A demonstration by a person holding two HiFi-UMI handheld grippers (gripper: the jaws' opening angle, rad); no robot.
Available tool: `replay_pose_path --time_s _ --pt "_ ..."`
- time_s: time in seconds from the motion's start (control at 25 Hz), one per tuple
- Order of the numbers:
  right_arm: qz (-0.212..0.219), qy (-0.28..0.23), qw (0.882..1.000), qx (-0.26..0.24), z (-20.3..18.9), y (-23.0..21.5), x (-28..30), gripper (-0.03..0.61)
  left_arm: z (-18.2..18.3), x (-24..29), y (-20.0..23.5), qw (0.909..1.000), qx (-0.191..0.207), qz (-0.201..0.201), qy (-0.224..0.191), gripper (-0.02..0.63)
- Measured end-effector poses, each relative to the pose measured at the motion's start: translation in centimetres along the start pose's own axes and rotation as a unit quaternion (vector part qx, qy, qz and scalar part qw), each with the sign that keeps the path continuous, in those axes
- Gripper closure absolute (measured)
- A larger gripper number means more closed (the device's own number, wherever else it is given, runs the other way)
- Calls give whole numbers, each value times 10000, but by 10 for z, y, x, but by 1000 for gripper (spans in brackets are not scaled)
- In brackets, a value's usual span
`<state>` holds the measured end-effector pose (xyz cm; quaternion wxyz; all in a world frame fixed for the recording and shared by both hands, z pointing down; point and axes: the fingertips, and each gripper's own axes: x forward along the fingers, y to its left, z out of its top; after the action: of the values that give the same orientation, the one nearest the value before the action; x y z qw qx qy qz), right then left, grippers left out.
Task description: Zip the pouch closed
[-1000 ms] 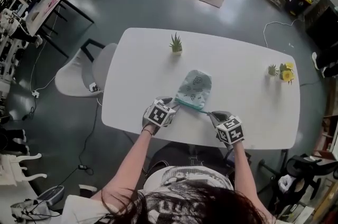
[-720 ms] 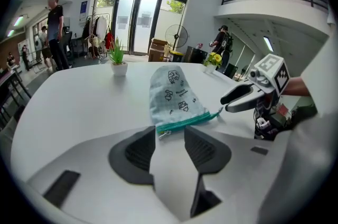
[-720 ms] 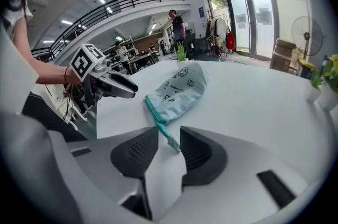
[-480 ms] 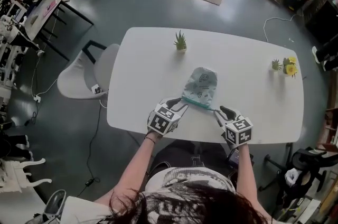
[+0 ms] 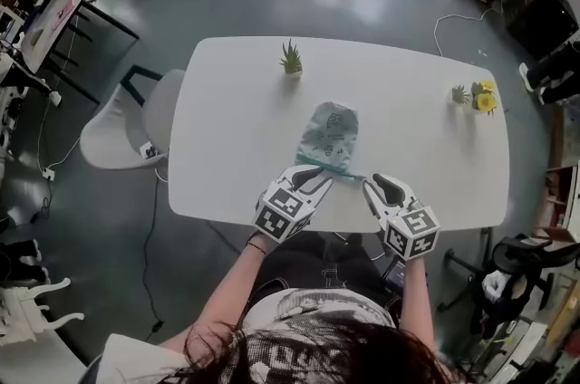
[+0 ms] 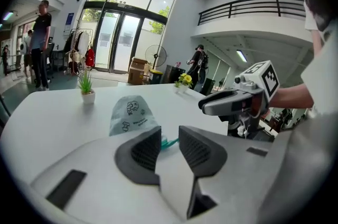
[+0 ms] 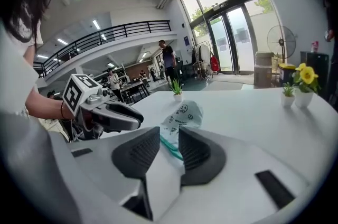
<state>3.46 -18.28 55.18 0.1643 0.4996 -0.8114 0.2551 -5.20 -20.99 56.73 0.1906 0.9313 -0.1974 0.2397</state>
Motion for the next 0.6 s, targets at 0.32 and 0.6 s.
replay_pose_path --time_s 0.32,0.6 --pt "-135 -284 9989 358 -3 -3 -32 474 2 15 -41 9991 167 -378 36 512" --pt "-206 -373 9979 491 -25 -8 -67 474 2 15 -72 9992 230 -312 -17 515"
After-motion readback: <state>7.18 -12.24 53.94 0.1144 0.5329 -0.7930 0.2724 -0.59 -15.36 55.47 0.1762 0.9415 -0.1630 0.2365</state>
